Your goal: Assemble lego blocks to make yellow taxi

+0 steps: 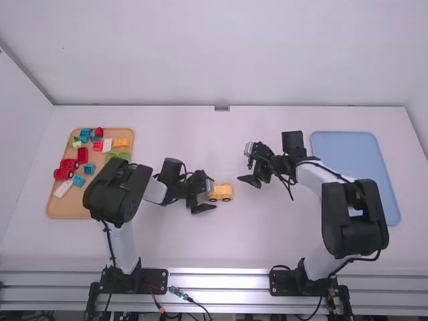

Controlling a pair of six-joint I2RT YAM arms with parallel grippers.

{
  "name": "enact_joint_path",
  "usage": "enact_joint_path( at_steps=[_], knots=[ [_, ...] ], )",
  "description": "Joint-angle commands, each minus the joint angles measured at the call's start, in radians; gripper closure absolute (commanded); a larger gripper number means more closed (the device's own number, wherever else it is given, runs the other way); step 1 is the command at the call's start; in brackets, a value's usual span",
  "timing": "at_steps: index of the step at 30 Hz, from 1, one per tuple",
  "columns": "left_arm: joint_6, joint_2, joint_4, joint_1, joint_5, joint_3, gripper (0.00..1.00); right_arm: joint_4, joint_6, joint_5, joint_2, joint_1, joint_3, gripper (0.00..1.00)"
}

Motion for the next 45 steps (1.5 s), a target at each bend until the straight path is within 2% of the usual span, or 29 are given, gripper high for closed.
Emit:
enact_joint_path(
  at_steps=[1,12,16,19,23,27,29,30,36,40,45],
  knots=[
    [0.041,-0.052,-0.027,0.014,-0.161,-0.039,0.01,-0.002,0.010,0.008,-0.024,0.000,0.013,0.01],
    [-0.006,-0.358,-0.074,0.008,-0.646,-0.181,0.01,0.027,0.011,0.008,-0.024,0.000,0.015,0.01],
    [-0.147,-0.488,0.014,0.007,-0.924,-0.249,0.01,0.029,0.010,0.005,-0.024,0.000,0.015,0.01],
    [-0.251,-0.548,0.118,0.017,-1.061,-0.290,0.01,0.027,0.010,0.005,-0.024,0.000,0.015,0.01],
    [-0.333,-0.609,0.166,0.064,-1.070,-0.308,0.01,0.029,0.010,0.005,-0.024,0.000,0.015,0.01],
    [-0.474,-0.673,0.070,0.159,-1.067,-0.260,0.01,0.028,0.008,0.005,-0.024,0.000,0.015,0.01],
    [-0.528,-0.692,-0.027,0.205,-1.065,-0.212,0.01,0.028,0.010,0.005,-0.024,0.002,0.015,0.01],
    [-0.561,-0.697,-0.130,0.238,-1.067,-0.155,0.01,0.029,0.010,0.004,-0.024,0.001,0.015,0.01],
    [-0.677,-0.697,-0.385,0.299,-1.066,0.019,0.01,0.029,0.011,0.005,-0.024,0.002,0.015,0.01],
    [-0.673,-0.697,-0.434,0.288,-1.071,0.067,0.01,0.029,0.010,0.004,-0.024,0.002,0.015,0.01],
    [-0.552,-0.697,-0.438,0.291,-1.066,0.072,0.01,0.032,0.011,0.004,-0.024,0.001,0.015,0.01]
  ],
)
